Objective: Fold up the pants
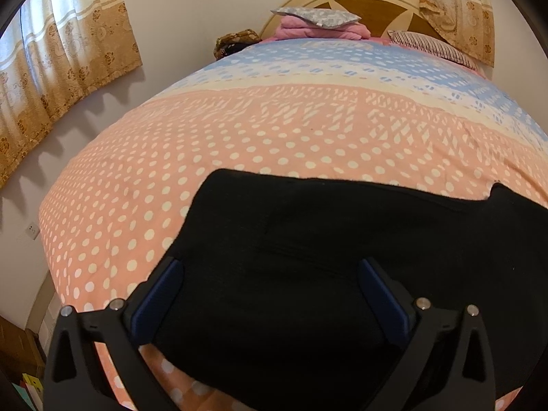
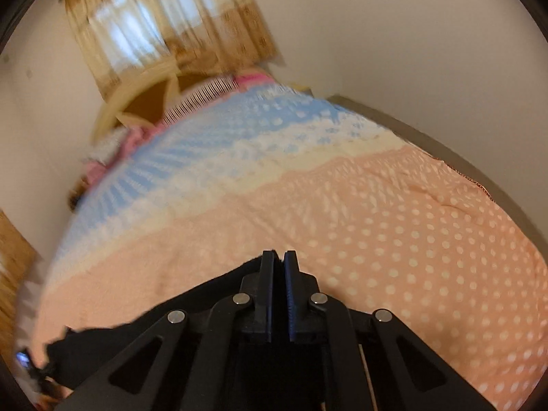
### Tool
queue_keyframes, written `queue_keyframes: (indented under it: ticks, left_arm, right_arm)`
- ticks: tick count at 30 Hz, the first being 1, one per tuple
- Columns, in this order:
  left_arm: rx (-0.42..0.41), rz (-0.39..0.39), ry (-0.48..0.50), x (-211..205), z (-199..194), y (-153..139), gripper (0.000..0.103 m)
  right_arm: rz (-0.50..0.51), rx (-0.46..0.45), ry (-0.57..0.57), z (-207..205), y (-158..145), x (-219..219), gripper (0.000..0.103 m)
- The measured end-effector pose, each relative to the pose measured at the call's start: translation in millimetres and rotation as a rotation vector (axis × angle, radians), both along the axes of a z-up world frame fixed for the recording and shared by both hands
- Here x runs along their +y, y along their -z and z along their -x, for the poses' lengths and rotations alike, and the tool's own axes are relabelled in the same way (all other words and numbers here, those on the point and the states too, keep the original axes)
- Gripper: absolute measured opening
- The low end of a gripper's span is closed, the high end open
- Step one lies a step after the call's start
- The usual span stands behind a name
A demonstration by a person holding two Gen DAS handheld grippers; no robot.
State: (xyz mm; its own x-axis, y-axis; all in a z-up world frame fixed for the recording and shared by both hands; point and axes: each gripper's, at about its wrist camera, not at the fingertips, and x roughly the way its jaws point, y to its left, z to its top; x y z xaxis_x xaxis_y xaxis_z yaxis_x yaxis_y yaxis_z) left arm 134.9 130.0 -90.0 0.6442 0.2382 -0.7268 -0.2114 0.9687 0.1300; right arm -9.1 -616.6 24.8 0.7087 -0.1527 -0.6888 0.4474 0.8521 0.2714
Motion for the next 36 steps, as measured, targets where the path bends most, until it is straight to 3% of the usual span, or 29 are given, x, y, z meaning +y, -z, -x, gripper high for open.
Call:
queue_keyframes:
  ticks: [4,6,8,10,12,16,19,25,33,35,36]
  left_arm:
    - [-0.01,-0.005,0.003,-1,3,1,0.103]
    - [-0.012,-0.001,0.006,0,4,1,0.103]
    - [-0.02,-0.004,0.004,0,5,1,0.103]
    - [-0.032,-0.012,0.003,-1,6,1,0.103]
    - [-0.038,-0.012,0.001,-2,7,1,0.103]
    - [-0.042,-0.013,-0.003,-2,9,-1,0.103]
    - [-0.043,-0.021,0.012,-1,12,-4,0.103]
    - [-0.032,-0.008,0.045,1,19,-14,0.103]
    - [-0.106,-0.007,0.11,-17,26,-40,0.103]
    - [-0.106,0.006,0.128,-22,24,-41,0.103]
    - [-0.102,0.015,0.141,-26,23,-41,0.103]
  right_arm:
    - [0.036,0.112,0.073,-16,46,-27,0.006]
    - [0.024,0.15,0.143,-7,53,-43,0.006]
    - [-0.072,0.057,0.229,25,44,-55,0.006]
    - [-0.162,-0.038,0.245,56,35,-51,0.006]
    - [-0.201,-0.067,0.235,82,30,-32,0.006]
    - [-0.262,-0.046,0.239,108,45,10,0.006]
    - [-0.302,0.005,0.257,105,64,22,0.006]
    - [-0.337,0.011,0.321,102,82,19,0.007]
    - [-0.371,-0.045,0.373,115,79,11,0.007]
    - [-0.367,-0.047,0.376,118,76,10,0.011]
    - [-0.37,-0.044,0.377,119,76,10,0.024]
